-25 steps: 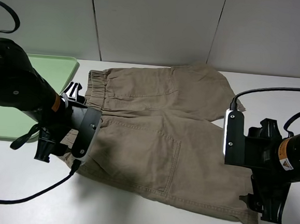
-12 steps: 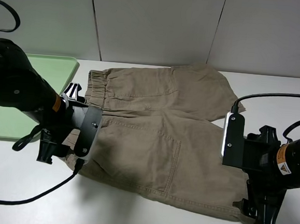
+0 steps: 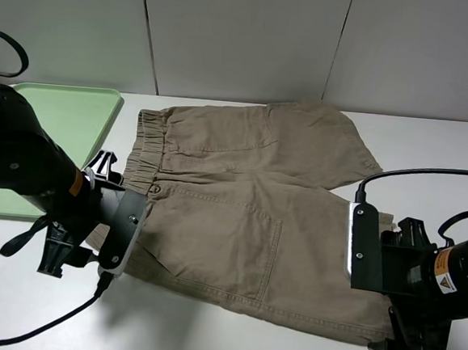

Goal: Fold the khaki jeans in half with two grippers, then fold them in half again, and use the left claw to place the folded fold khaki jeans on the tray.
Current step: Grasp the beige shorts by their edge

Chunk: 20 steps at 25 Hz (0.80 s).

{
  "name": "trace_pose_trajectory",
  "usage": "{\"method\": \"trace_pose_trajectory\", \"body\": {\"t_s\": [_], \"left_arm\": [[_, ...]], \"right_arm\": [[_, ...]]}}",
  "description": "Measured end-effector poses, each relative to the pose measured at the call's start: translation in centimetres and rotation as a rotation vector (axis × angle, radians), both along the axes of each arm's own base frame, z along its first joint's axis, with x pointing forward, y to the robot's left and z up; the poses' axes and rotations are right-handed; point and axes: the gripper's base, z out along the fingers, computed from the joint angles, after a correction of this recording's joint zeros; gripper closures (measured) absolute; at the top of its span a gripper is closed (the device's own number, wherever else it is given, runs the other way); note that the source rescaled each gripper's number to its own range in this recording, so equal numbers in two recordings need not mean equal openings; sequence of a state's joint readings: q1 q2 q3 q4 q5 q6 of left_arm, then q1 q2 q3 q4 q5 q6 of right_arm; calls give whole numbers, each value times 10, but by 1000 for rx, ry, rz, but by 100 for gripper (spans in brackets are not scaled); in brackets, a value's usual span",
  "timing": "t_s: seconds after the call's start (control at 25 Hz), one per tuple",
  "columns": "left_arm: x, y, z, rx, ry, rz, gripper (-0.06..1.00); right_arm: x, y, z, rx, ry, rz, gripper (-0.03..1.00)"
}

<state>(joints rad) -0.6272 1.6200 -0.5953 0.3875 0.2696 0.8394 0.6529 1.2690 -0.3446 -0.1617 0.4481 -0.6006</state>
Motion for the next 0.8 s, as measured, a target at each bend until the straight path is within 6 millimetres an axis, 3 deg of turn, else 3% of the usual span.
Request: {"method": "trace_pose_trajectory", "body": {"t_s": [0.48, 0.8], "left_arm": [[-3, -1, -26, 7, 41, -53, 20], [0, -5, -30, -25, 25, -63, 20]], "right_arm": [[-3, -2, -5, 13, -22, 1, -3], [-1, -1, -9, 7, -21, 13, -3]]}}
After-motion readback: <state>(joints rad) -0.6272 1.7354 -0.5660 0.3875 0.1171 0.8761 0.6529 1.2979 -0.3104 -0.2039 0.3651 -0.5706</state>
